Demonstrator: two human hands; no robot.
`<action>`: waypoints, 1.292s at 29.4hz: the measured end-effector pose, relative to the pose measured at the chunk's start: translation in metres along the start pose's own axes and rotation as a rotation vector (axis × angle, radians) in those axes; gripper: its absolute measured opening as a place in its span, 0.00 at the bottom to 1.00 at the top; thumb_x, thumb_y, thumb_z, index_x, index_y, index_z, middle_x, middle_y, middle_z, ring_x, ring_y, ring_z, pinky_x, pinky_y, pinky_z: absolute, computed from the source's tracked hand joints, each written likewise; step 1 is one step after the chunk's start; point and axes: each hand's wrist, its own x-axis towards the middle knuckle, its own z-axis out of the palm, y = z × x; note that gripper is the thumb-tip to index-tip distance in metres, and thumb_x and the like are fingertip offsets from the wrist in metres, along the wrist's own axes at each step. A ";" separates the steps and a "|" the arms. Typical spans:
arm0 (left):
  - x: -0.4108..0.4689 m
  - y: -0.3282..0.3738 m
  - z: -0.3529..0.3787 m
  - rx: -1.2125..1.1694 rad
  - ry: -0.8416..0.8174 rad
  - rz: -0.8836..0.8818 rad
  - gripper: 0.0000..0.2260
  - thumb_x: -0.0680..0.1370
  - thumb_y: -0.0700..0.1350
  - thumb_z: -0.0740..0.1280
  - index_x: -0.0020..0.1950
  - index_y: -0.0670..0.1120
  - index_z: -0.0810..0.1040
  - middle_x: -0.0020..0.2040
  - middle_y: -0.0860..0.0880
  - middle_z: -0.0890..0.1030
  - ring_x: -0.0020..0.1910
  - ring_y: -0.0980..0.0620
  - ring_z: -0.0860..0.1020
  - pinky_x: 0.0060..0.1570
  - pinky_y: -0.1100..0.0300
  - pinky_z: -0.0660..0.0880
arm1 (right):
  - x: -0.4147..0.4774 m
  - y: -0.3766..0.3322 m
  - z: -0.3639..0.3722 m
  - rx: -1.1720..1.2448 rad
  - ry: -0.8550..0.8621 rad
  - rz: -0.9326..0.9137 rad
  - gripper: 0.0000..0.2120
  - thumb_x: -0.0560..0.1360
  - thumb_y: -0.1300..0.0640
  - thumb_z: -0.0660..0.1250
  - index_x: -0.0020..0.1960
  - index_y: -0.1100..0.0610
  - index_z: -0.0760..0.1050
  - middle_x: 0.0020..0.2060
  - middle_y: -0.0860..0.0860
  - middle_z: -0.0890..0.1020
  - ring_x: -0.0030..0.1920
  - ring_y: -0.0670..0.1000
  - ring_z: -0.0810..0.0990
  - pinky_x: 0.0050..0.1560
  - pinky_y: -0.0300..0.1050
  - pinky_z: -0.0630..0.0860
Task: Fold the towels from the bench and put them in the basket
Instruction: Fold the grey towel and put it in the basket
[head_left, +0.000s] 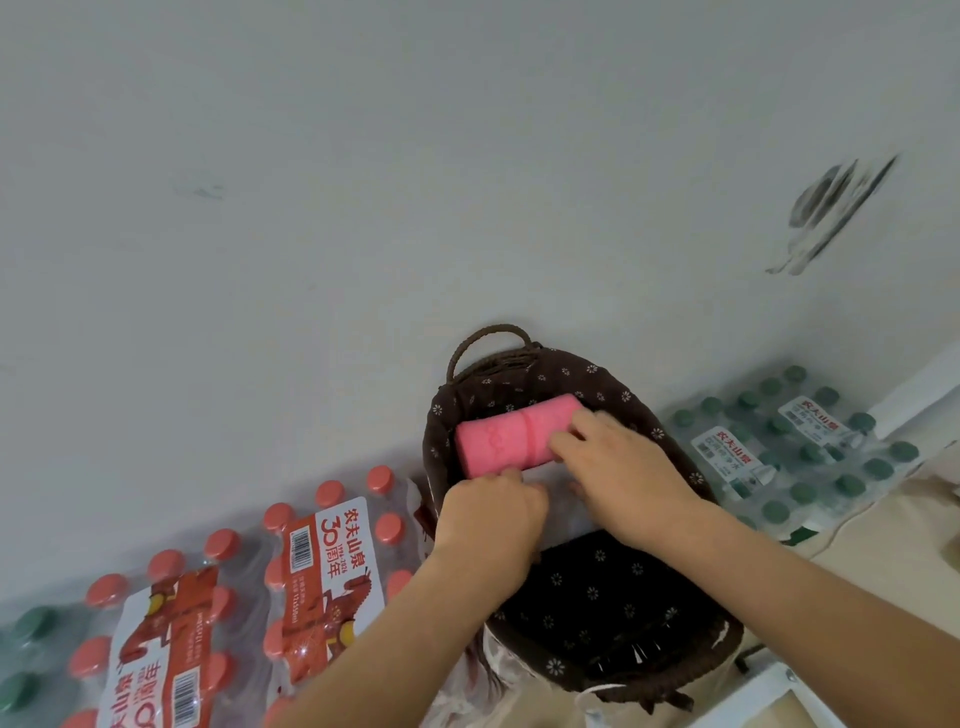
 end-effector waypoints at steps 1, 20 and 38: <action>0.000 0.000 0.000 0.004 -0.002 -0.017 0.13 0.76 0.45 0.68 0.59 0.46 0.73 0.56 0.46 0.76 0.52 0.43 0.78 0.40 0.54 0.66 | -0.003 -0.002 0.001 0.032 -0.038 -0.027 0.10 0.72 0.61 0.64 0.53 0.54 0.71 0.51 0.51 0.72 0.49 0.55 0.76 0.39 0.47 0.68; -0.016 -0.009 -0.014 -0.130 0.169 -0.055 0.08 0.77 0.47 0.64 0.53 0.47 0.78 0.53 0.47 0.80 0.55 0.44 0.76 0.46 0.53 0.69 | 0.003 -0.001 -0.037 0.174 -0.202 -0.057 0.06 0.73 0.47 0.66 0.48 0.47 0.74 0.43 0.44 0.76 0.45 0.48 0.76 0.46 0.46 0.74; -0.244 -0.157 0.016 -0.697 0.769 -0.479 0.12 0.77 0.37 0.64 0.53 0.51 0.80 0.45 0.57 0.80 0.43 0.56 0.77 0.42 0.65 0.70 | 0.027 -0.263 -0.121 0.295 -0.102 -0.398 0.08 0.77 0.49 0.65 0.54 0.49 0.77 0.44 0.43 0.81 0.45 0.43 0.79 0.51 0.46 0.78</action>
